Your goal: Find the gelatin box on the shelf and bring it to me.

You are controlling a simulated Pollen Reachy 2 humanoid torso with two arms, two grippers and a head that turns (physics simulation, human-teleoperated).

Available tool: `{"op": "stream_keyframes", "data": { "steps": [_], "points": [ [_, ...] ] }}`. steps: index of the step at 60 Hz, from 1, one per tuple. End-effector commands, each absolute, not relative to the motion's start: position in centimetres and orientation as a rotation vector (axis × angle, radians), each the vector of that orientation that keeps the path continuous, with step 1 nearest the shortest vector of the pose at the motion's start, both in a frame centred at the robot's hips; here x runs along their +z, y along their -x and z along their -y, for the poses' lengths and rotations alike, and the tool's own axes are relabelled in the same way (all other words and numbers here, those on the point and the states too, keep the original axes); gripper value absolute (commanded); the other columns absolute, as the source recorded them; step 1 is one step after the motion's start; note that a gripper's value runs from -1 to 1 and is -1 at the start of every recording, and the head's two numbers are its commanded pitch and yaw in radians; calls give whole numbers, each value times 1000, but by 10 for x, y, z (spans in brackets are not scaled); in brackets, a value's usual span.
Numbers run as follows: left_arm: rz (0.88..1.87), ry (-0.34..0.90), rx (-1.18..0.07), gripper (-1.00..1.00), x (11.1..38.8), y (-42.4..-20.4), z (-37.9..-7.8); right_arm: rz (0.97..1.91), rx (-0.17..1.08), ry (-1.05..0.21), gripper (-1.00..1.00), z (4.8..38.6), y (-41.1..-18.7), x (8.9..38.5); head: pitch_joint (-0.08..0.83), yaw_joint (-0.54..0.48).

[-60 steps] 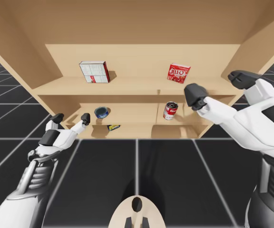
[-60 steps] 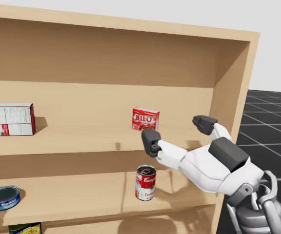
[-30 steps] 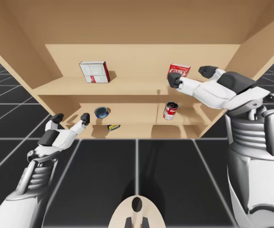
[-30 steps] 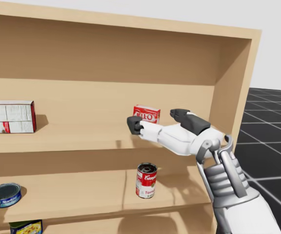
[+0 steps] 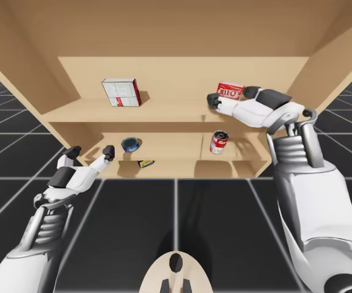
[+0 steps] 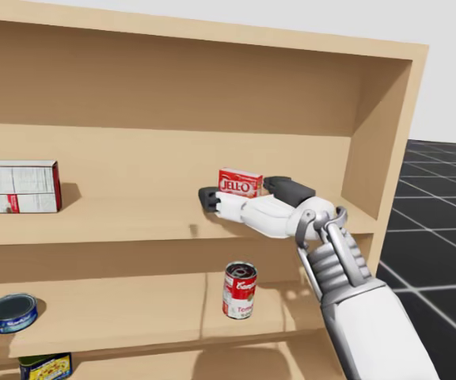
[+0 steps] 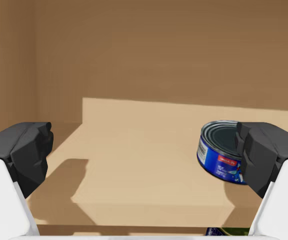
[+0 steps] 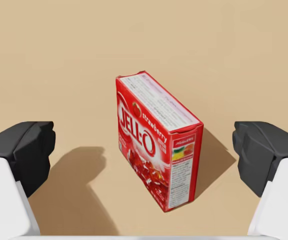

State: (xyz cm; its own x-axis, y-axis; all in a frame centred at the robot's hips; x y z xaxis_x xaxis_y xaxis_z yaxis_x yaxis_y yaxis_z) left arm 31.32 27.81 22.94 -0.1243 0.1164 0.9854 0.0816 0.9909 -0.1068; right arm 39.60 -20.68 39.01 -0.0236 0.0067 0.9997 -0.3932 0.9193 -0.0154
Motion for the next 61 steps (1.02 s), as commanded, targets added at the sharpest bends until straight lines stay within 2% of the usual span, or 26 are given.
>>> {"op": "stream_keyframes", "data": {
  "steps": [1,2,3,24,38,49,50,53,57,60,61],
  "points": [
    [1699,149,33,-1000,230,-313,-279,1601,336,-286,797,204,-402,386,159,-228],
    [1699,149,33,-1000,230,-313,-279,1602,341,-286,966,204,-402,386,159,-227],
    [1699,149,32,-1000,230,-313,-279,1600,345,-287,1000,204,-401,385,159,-226],
    [1698,147,35,-1000,229,-314,-278,1627,357,-271,1000,204,-387,389,160,-226],
    [1699,146,38,-1000,230,-314,-278,1726,374,-251,1000,202,-361,406,158,-227],
    [1700,144,37,-1000,230,-314,-278,1761,405,-244,1000,200,-328,404,155,-227],
    [1701,144,37,-1000,230,-314,-278,1768,412,-251,1000,201,-318,401,154,-226],
    [1701,143,36,-1000,230,-314,-278,1773,408,-251,1000,202,-310,399,155,-225],
    [1701,141,35,-1000,230,-314,-278,1801,410,-258,1000,206,-282,394,157,-225],
    [1701,140,34,-1000,230,-314,-278,1814,417,-250,1000,207,-271,392,158,-225],
    [1701,139,34,-1000,230,-314,-278,1832,418,-232,1000,209,-261,389,158,-224]
  ]
}}
